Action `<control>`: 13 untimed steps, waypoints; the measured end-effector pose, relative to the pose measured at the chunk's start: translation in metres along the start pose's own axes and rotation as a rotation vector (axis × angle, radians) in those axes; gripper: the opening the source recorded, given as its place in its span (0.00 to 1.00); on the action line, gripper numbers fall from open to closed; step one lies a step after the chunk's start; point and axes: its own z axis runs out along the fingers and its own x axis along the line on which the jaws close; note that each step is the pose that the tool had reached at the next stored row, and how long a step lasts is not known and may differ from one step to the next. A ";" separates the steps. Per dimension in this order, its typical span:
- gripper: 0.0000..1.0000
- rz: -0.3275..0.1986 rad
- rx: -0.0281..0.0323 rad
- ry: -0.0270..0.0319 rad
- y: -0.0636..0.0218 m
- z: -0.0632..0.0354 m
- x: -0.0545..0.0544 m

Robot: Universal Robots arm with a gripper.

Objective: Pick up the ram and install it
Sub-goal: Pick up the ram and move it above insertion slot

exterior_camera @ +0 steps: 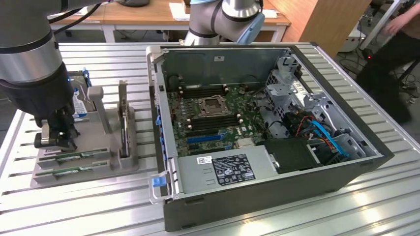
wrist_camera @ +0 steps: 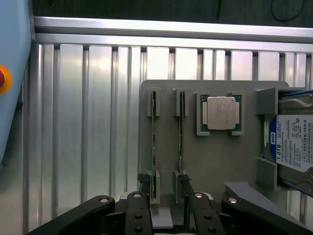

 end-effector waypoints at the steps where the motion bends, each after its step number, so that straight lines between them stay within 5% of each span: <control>1: 0.35 0.000 -0.0001 0.0001 0.0000 -0.0001 0.000; 13: 0.35 0.000 0.0002 0.0000 -0.0004 0.0084 0.000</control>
